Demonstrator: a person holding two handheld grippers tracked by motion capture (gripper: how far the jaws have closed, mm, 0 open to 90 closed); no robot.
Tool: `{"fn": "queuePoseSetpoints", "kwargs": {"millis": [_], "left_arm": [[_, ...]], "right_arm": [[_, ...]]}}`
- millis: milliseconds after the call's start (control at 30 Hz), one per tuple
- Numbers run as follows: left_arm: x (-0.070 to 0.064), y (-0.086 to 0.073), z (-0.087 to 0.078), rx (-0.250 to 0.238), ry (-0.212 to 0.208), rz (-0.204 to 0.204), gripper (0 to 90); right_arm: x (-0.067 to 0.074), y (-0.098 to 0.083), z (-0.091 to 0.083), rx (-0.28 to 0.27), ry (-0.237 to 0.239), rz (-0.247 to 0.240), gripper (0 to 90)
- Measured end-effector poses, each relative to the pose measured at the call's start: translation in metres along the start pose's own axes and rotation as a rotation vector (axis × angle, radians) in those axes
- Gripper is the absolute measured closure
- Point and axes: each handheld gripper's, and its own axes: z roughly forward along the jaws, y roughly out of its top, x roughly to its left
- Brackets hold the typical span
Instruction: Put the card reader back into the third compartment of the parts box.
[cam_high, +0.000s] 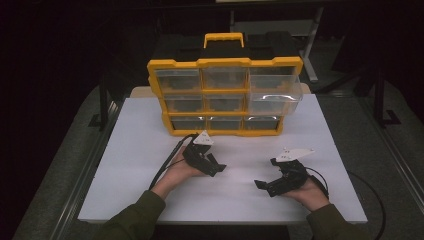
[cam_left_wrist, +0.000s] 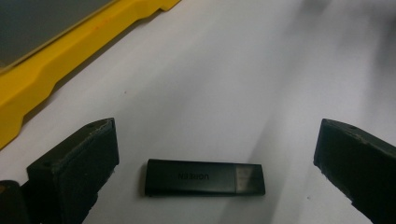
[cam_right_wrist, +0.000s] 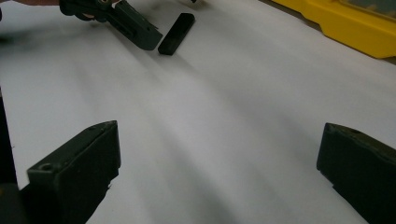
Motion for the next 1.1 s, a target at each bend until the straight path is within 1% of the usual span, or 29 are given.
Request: {"fn": "queuePoseSetpoints", "kwargs": {"millis": [167, 267, 433, 633, 700, 900, 1000, 1100], "left_arm": [[0.0008, -0.0026, 0.0017, 0.02, 0.004, -0.001, 0.0], [0.0005, -0.0029, 0.0025, 0.022, 0.007, -0.001, 0.0], [-0.0006, -0.0035, 0.0042, 0.046, 0.019, 0.021, 0.0], [-0.0013, -0.0042, 0.0055, 0.066, 0.022, 0.032, 0.1], [-0.0011, -0.0043, 0.0056, 0.068, 0.021, 0.031, 3.3], [-0.0004, -0.0045, 0.0053, 0.076, 0.028, 0.034, 5.9], [-0.0002, -0.0041, 0.0036, 0.076, 0.034, 0.038, 11.8], [-0.0004, -0.004, 0.003, 0.078, 0.039, 0.039, 14.2]], "right_arm": [[0.0, 0.0, -0.0001, 0.0, 0.0, 0.001, 0.0], [-0.0001, 0.0, -0.0001, -0.001, 0.0, 0.001, 0.0], [0.0, 0.0, -0.0001, 0.0, 0.0, 0.001, 0.0], [0.0, 0.0, -0.0001, 0.0, 0.0, 0.001, 0.0], [0.0001, 0.0001, -0.0001, 0.0, 0.001, 0.001, 0.0], [0.0002, 0.0, -0.0002, 0.001, 0.004, -0.002, 0.0], [0.0001, 0.0, -0.0001, 0.001, 0.003, -0.002, 0.0], [0.0001, 0.0, 0.0001, 0.002, 0.003, -0.005, 0.0]]}}
